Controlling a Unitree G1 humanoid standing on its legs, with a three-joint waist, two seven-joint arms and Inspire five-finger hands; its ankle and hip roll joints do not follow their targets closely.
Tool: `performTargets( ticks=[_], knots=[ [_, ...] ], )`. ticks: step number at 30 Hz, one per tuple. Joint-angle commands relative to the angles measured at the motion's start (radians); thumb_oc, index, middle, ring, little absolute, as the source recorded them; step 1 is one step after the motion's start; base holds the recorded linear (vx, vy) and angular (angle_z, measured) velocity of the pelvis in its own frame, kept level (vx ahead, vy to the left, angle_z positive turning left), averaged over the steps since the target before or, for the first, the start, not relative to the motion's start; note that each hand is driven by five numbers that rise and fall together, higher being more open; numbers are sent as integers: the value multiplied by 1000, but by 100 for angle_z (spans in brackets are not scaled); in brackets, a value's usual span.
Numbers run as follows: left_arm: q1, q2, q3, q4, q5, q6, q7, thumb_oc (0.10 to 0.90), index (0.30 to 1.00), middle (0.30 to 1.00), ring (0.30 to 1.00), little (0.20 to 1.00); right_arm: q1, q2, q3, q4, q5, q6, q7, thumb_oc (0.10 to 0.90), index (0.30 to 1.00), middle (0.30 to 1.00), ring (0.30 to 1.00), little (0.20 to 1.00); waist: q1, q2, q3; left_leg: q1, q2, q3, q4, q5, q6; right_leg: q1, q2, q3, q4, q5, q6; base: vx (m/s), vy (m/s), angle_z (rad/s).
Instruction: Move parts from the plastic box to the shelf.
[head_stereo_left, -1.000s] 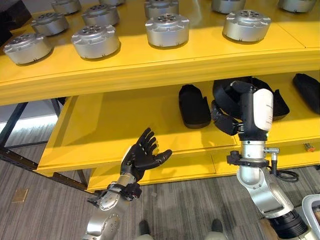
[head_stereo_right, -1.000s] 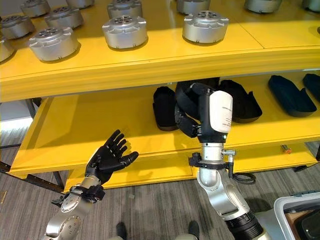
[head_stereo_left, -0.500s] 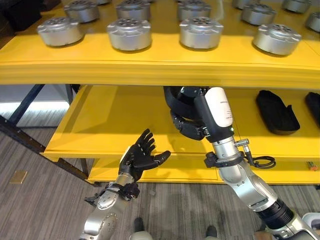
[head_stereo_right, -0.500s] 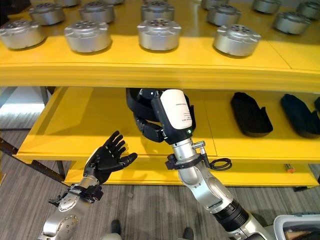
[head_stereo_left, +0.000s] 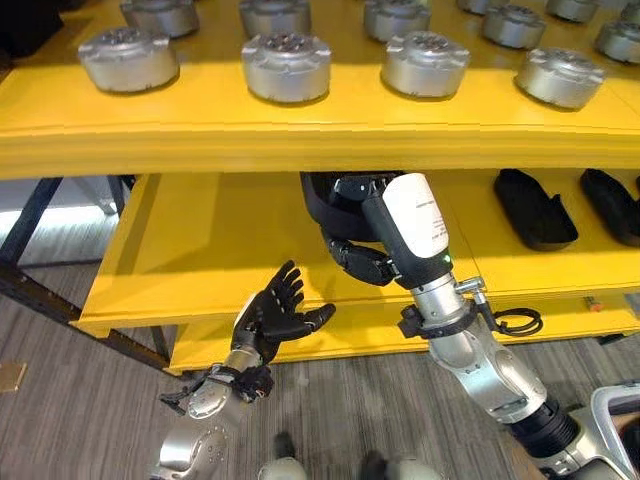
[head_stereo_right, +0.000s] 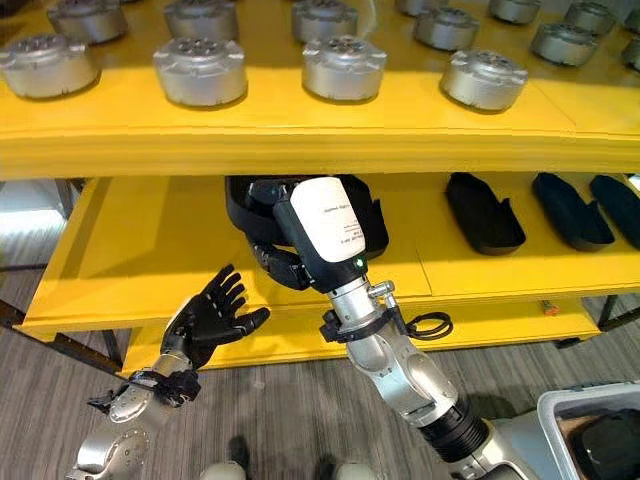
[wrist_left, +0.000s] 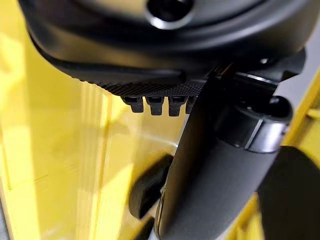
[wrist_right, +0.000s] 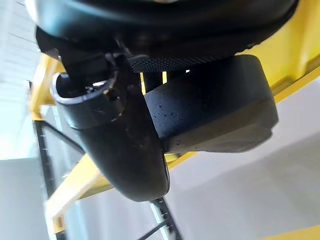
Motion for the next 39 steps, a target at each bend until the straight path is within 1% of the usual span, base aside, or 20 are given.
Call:
performTargets(
  ticks=[1, 4, 8, 10, 11, 12, 14, 15, 16, 17, 18, 19, 21, 22, 23, 25, 26, 31, 34, 39],
  knots=[
    [-88, 14, 20, -58, -13, -109, -101, 900, 1000, 1000, 1000, 1000, -161, 64, -38, -71, -73, -90, -153, 400, 300, 300, 300, 300, -3, -14, -67, 60, -152, -55, 6, -142, 81, -12, 29, 77, -19, 38, 55, -55, -38, 83],
    [-60, 5, 11, -62, -1, -118, -95, 900, 1000, 1000, 1000, 1000, -102, 72, -12, -19, -104, -125, -207, 400, 300, 300, 300, 300, -12, -9, -83, 84, -159, -63, -11, -138, 72, 54, 33, 102, -117, 63, 49, 55, -82, 32],
    [-79, 3, -6, -36, 3, -130, -87, 900, 1000, 1000, 1000, 1000, -97, 73, 27, 49, -135, -151, -281, 400, 300, 300, 300, 300, -19, 0, -82, 67, -168, -46, 31, -159, 72, 57, 30, 98, -115, 50, 34, -22, -131, -4],
    [-80, -1, -12, -36, 1, -143, -64, 900, 1000, 1000, 1000, 1000, -98, 71, 31, 58, -135, -147, -290, 400, 300, 300, 300, 300, -24, 5, -73, 60, -174, -23, 83, -188, 74, 59, 22, 84, -106, 41, 22, -78, -140, 7],
    [-78, -5, -15, -41, 3, -149, -62, 900, 1000, 1000, 1000, 1000, -100, 63, 29, 57, -136, -144, -290, 400, 300, 300, 300, 300, -20, -3, -56, 12, -177, -31, 220, -214, 62, 66, 1, 85, -105, 48, 11, -94, -79, 5],
    [-63, -9, -10, -60, 10, -146, -47, 900, 1000, 1000, 1000, 1000, -123, 67, 32, 74, -118, -129, -270, 400, 300, 300, 300, 300, -18, -4, -41, -25, -118, -44, 289, -194, 39, 66, -5, 97, -81, 37, 1, -71, -9, 9],
    [-48, -6, -8, -63, -3, -162, -36, 900, 1000, 1000, 1000, 1000, -133, 65, 36, 80, -95, -131, -252, 400, 300, 300, 300, 300, -21, -1, -46, -4, -68, -60, 230, -160, 21, 60, -5, 101, -69, 27, 1, 17, 172, -25],
    [-31, -1, -3, -65, -17, -180, -26, 900, 1000, 1000, 1000, 1000, -139, 58, 40, 80, -79, -143, -230, 400, 300, 300, 300, 300, -21, 3, -52, 13, -9, -91, 172, -88, -6, 58, -12, 105, -65, 17, 0, 64, 257, -39],
    [-27, 0, -1, -67, -23, -185, -24, 900, 1000, 1000, 1000, 1000, -143, 54, 43, 78, -73, -144, -221, 400, 300, 300, 300, 300, -20, 4, -53, 14, 16, -105, 156, -53, -19, 58, -17, 104, -64, 13, -2, 77, 434, -27],
    [-19, -8, -1, -58, -36, -189, -49, 900, 1000, 1000, 1000, 1000, -158, 36, 52, 55, -56, -131, -180, 400, 300, 300, 300, 300, -21, 12, -48, -22, 122, -112, 133, 84, -60, 64, -43, 92, -51, -5, -5, 33, 342, -29],
    [-21, -10, -2, -53, -35, -191, -56, 900, 1000, 1000, 1000, 1000, -161, 33, 52, 47, -58, -127, -168, 400, 300, 300, 300, 300, -25, 13, -46, -29, 137, -110, 132, 101, -66, 65, -48, 88, -46, -9, -7, 15, 398, -30],
    [-27, -14, -10, -44, -32, -196, -60, 900, 1000, 1000, 1000, 1000, -170, 24, 50, 41, -57, -134, -148, 400, 300, 300, 300, 300, -34, 19, -43, -30, 158, -92, 120, 97, -68, 59, -66, 75, -28, -21, -6, -3, 216, -16],
    [-34, -18, -22, -32, -37, -208, -55, 900, 1000, 1000, 1000, 1000, -183, 7, 51, 29, -42, -131, -123, 400, 300, 300, 300, 300, -40, 33, -40, -19, 170, -80, 103, 95, -74, 45, -88, 62, 5, -33, -2, 24, 311, -4],
    [-39, -23, -37, -17, -50, -222, -47, 900, 1000, 1000, 1000, 1000, -197, -5, 53, 18, -24, -112, -87, 400, 300, 300, 300, 300, -50, 52, -39, -8, 175, -63, 100, 99, -80, 32, -98, 49, 39, -49, -11, 37, 324, 9],
    [-40, -24, -40, -13, -52, -225, -46, 900, 1000, 1000, 1000, 1000, -200, -7, 54, 19, -21, -107, -84, 400, 300, 300, 300, 300, -51, 56, -39, -5, 172, -63, 99, 97, -81, 30, -98, 48, 44, -51, -12, 81, 343, 14],
    [-38, -31, -45, 8, -64, -216, -65, 900, 1000, 1000, 1000, 1000, -208, -13, 48, 48, -29, -84, -68, 400, 300, 300, 300, 300, -47, 74, -50, 20, 134, -91, 77, 76, -83, 38, -105, 53, 43, -42, -3, 154, 259, 33],
    [-35, -33, -45, 9, -59, -215, -70, 900, 1000, 1000, 1000, 1000, -208, -17, 43, 47, -30, -79, -65, 400, 300, 300, 300, 300, -46, 76, -53, 24, 128, -96, 71, 73, -83, 41, -106, 54, 36, -38, -1, 137, 187, 36],
    [-25, -34, -47, -23, -59, -198, -56, 900, 1000, 1000, 1000, 1000, -207, -29, 14, 34, -24, -65, -39, 400, 300, 300, 300, 300, -43, 79, -58, 36, 110, -106, 58, 64, -84, 55, -106, 54, 12, -29, 5, 64, 63, 17],
    [-1, -30, -43, -73, -66, -161, -63, 900, 1000, 1000, 1000, 1000, -207, -42, -17, 0, -15, -34, -16, 400, 300, 300, 300, 300, -34, 76, -62, 49, 91, -111, 50, 40, -80, 63, -106, 50, -9, -22, 7, 57, 35, 2],
    [31, -20, -38, -86, -71, -156, -97, 900, 1000, 1000, 1000, 1000, -201, -58, -48, -23, -13, -5, -8, 400, 300, 300, 300, 300, -27, 74, -60, 57, 77, -106, 37, 19, -79, 67, -106, 49, -28, -13, 12, 18, 7, -1]
  ],
)
